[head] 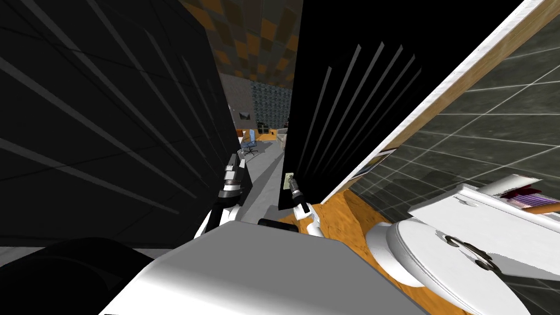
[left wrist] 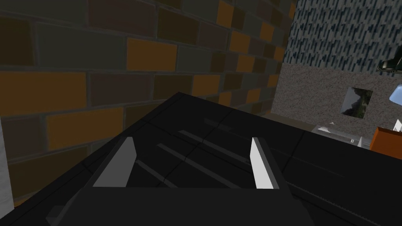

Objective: Push the door open

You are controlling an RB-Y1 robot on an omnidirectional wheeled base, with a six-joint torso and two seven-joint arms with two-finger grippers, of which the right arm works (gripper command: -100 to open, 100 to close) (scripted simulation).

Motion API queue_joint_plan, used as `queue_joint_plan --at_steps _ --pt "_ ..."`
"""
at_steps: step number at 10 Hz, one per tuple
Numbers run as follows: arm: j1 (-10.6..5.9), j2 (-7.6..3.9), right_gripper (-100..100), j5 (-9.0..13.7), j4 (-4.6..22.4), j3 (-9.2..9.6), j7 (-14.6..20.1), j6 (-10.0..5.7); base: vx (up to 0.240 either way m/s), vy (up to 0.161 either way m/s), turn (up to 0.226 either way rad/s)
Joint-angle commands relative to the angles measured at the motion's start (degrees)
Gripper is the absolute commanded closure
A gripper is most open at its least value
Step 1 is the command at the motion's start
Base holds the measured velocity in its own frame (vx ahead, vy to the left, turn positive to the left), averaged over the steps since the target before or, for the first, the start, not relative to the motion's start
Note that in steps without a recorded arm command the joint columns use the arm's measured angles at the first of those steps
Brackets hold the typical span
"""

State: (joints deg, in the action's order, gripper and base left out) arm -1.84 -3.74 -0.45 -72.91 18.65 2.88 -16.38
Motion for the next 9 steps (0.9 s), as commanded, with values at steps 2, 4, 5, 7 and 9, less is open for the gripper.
queue_joint_plan --at_steps 2,4,5,7,9 --pt "-0.54 -0.13 100 0.1 0.6 -2.32 -0.6 -0.35 0.083 0.087 -0.053" --pt "-0.89 0.06 100 0.2 1.1 -3.5 -1.0 -0.39 0.082 0.097 -0.06" --pt "-1.07 0.19 100 0.2 1.4 -4.11 -1.1 -0.41 0.094 0.099 -0.043" --pt "-1.43 0.46 100 0.2 1.9 -5.33 -1.5 -0.45 0.09 0.093 -0.057" --pt "-1.79 0.82 100 0.3 2.4 -6.55 -1.9 -0.49 0.102 0.095 -0.085"
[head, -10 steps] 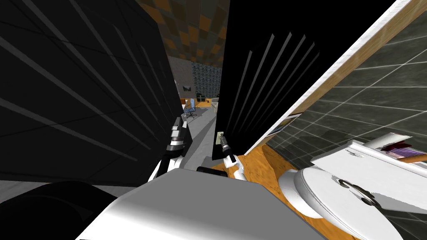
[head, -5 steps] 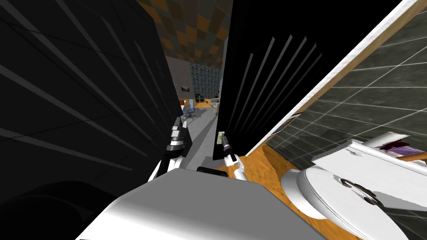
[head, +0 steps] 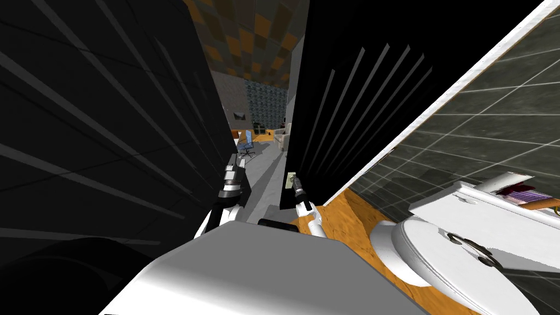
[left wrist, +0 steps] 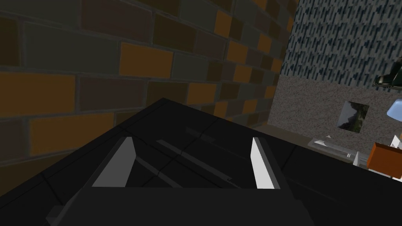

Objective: Push the door open

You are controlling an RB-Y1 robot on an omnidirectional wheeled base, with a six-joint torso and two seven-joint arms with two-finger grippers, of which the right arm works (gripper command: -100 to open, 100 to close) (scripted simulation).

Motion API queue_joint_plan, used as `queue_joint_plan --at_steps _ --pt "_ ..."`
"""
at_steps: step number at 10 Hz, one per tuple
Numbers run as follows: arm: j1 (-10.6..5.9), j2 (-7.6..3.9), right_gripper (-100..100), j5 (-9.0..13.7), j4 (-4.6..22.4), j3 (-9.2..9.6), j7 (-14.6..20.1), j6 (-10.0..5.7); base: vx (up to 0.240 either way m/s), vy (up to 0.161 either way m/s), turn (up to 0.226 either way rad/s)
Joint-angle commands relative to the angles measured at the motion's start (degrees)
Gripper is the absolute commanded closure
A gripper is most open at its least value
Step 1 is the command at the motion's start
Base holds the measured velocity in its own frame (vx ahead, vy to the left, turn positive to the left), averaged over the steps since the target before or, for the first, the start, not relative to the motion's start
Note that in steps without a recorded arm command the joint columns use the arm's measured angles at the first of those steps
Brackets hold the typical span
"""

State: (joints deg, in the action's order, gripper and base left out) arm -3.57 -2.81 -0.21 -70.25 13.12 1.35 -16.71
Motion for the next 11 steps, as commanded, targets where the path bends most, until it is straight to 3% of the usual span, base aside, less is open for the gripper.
queue_joint_plan --at_steps 1,4,5,9,11 --pt "-0.25 0.07 100 0.1 0.0 -1.63 -0.5 -0.18 0.11 0.084 -0.063" --pt "-1.11 1.22 100 0.2 1.2 -4.51 -1.4 -0.27 0.131 0.128 -0.111" --pt "-0.77 0.45 -100 0.1 1.0 -3.42 -1.2 -0.08 -0.064 0.051 -0.028" --pt "-0.27 0.15 -100 0.2 0.4 -2.65 -0.9 0.06 -0.178 -0.036 0.008" --pt "0.16 0.66 -100 0.2 -0.2 -1.97 -0.6 0.18 -0.233 -0.044 -0.001"
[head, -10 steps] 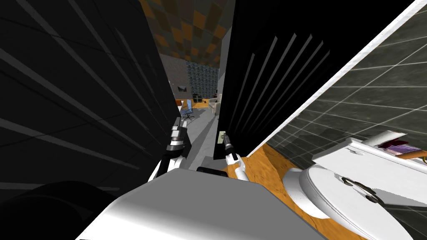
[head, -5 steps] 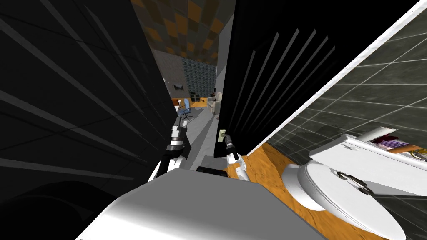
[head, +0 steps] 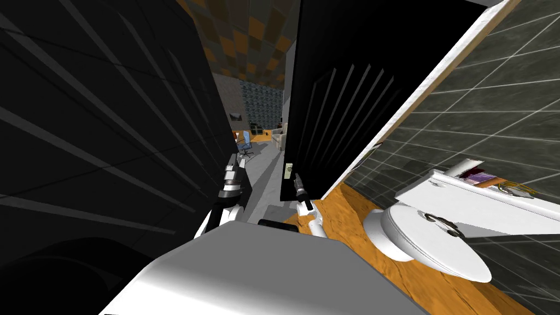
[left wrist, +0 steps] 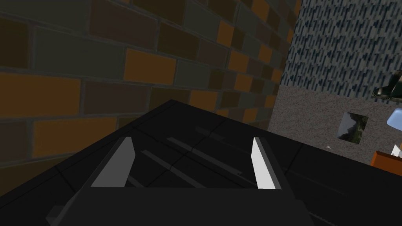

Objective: Push the door open

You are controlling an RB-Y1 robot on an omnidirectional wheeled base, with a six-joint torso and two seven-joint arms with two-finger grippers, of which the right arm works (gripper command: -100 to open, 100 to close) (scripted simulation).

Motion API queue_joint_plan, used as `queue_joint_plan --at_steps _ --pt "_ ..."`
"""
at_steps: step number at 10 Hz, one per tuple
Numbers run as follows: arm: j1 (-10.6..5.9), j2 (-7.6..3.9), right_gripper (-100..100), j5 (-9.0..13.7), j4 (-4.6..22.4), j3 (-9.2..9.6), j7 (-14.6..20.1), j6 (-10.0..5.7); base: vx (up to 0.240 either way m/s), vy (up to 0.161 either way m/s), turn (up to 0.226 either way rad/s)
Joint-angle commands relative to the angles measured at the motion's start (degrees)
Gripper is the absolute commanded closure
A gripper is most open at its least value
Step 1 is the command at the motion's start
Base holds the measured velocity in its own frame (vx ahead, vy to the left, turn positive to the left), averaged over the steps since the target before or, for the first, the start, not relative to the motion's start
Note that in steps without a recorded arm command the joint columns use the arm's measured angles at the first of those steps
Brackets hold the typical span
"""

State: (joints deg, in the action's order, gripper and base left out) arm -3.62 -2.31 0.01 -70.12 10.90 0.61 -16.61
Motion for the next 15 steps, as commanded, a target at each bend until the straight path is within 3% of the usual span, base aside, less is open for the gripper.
queue_joint_plan --at_steps 1,2,5,8,12,13,14,15 --pt "0.43 0.73 -100 0.1 -0.6 0.61 0.2 0.15 -0.258 -0.022 0.007" --pt "0.6 1.34 -100 0.1 -0.8 0.87 0.3 0.2 -0.22 -0.029 -0.006" --pt "0.08 0.11 -100 0.1 0.1 0.31 0.2 -0.33 0.053 0.017 0.014" --pt "-0.35 -0.12 -100 0.1 0.7 -0.11 0.0 -0.67 0.176 0.045 0.015" --pt "-1.09 1.2 -100 0.1 1.7 -0.85 -0.2 -1.26 0.209 0.076 0.022" --pt "-0.97 0.94 -100 0.1 1.5 -0.74 -0.2 -1.17 0.097 0.037 0.003" --pt "-0.97 0.94 100 0.1 1.5 -0.74 -0.2 -1.17 -0.014 -0.004 -0.004" --pt "-0.97 0.94 100 0.1 1.5 -0.74 -0.2 -1.17 -0.032 -0.015 0.008"
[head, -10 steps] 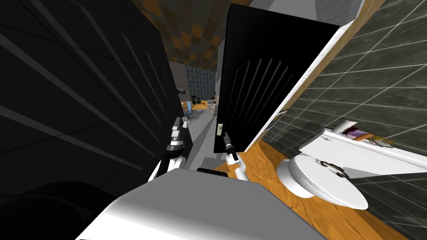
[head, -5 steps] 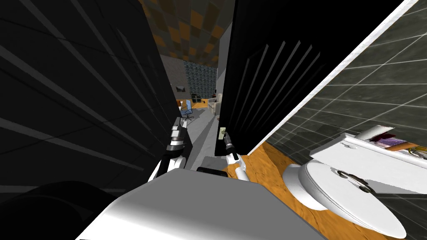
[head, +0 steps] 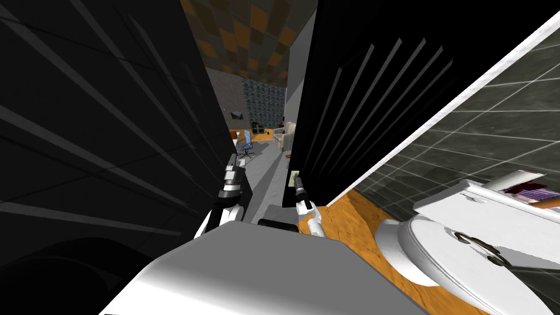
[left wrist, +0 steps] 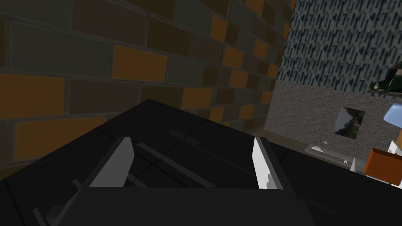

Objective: Push the door open

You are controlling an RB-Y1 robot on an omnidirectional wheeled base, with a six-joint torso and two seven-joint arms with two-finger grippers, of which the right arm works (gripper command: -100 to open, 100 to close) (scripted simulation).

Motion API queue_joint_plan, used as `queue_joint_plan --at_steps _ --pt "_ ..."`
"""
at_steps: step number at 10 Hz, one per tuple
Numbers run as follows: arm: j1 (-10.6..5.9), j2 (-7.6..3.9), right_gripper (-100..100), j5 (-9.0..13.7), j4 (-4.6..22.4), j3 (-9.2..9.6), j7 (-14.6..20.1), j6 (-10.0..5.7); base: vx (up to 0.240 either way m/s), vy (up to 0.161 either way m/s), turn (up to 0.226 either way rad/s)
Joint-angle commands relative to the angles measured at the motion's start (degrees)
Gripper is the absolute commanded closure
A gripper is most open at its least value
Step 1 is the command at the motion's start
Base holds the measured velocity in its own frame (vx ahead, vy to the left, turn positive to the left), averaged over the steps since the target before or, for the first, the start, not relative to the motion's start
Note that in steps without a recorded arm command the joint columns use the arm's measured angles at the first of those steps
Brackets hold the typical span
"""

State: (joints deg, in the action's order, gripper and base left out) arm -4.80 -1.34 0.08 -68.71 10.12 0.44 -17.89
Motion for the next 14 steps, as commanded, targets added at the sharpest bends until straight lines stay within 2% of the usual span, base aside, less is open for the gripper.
queue_joint_plan --at_steps 1,4,5,9,11,12,14 --pt "0.21 -0.03 100 0.0 0.1 0.03 0.0 0.11 -0.03 -0.012 0.007" --pt "0.21 -0.03 100 0.0 0.1 0.03 0.0 0.11 -0.011 -0.003 -0.002" --pt "0.27 -0.77 100 1.1 0.3 0.64 -1.2 0.18 0.094 0.03 -0.178" --pt "0.18 -1.73 100 3.3 0.4 1.65 -3.3 0.11 0.183 0.012 -0.137" --pt "0.11 -2.21 100 4.9 0.5 2.39 -4.9 0.06 0.208 -0.002 -0.249" --pt "0.59 -2.24 -100 4.5 -0.1 2.66 -4.2 0.31 -0.025 0.007 -0.084" --pt "0.72 -2.23 -100 4.6 -0.4 2.82 -4.2 0.45 -0.193 0.018 0.019"
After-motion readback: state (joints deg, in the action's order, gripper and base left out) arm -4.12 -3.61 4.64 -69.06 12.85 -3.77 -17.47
